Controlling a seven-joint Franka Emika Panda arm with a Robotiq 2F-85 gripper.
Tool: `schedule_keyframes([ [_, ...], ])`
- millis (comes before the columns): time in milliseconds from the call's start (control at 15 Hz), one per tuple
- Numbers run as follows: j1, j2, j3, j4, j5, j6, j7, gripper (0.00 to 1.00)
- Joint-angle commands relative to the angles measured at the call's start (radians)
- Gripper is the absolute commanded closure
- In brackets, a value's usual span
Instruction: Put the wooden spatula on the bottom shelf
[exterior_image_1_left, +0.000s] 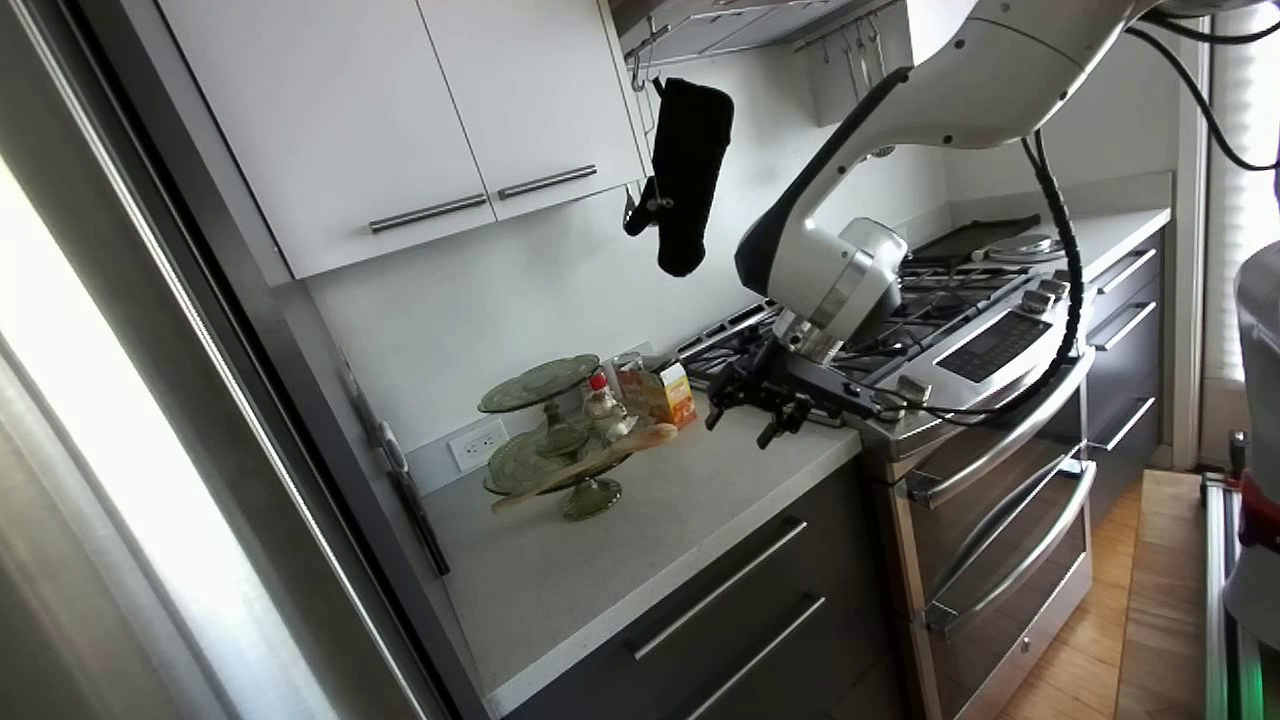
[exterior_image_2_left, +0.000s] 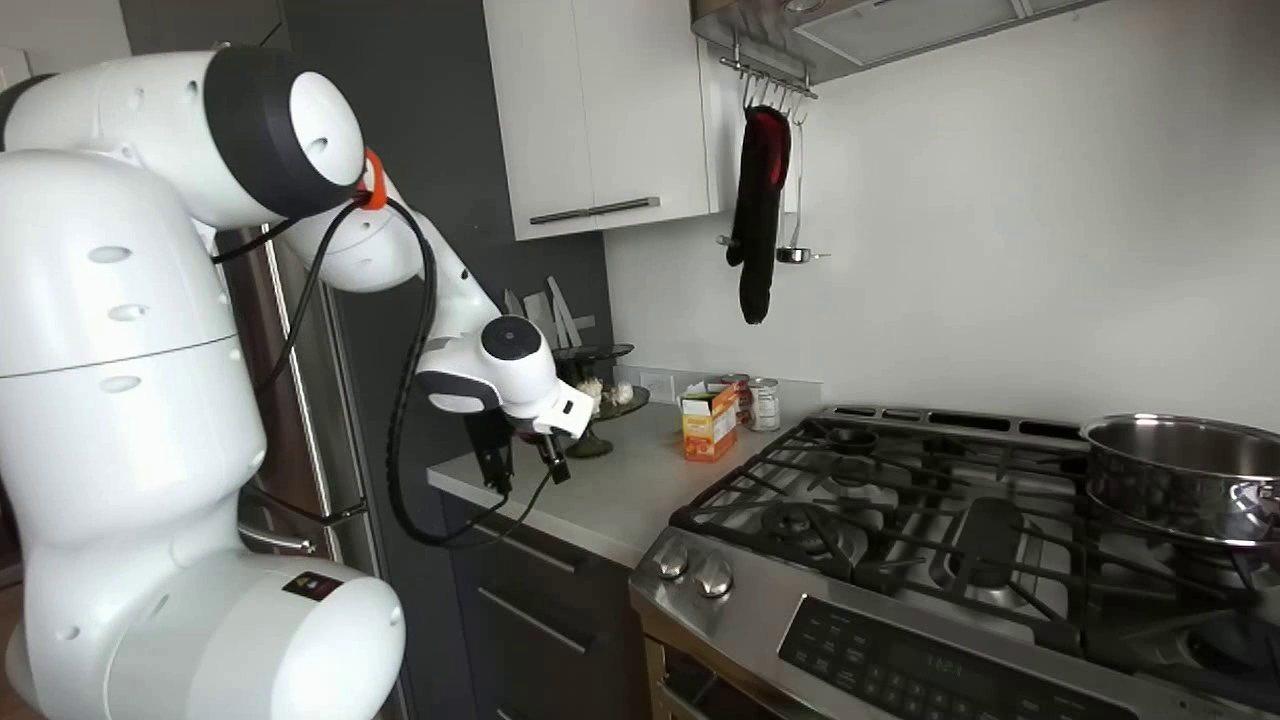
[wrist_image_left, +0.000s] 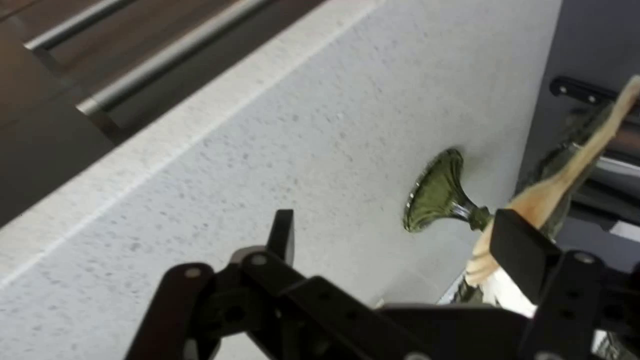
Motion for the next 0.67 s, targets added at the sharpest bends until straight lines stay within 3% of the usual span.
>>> schedule_keyframes([
  [0, -0.003, -0.103, 0.022, -0.179, -0.265, -0.011, 0.183, 0.00],
  [267, -0.096, -0.195, 0.074, -0.288, -0.586, -0.080, 0.357, 0.00],
  [467, -0.209, -0.314, 0.118, -0.310, -0.830, -0.238, 0.476, 0.00],
  [533, -0.237, -0.360, 0.114, -0.298, -0.913, -0.330, 0.516, 0.00],
  [600, -0.165, -0.379, 0.026, -0.277, -0.981, -0.394, 0.540, 0.00],
])
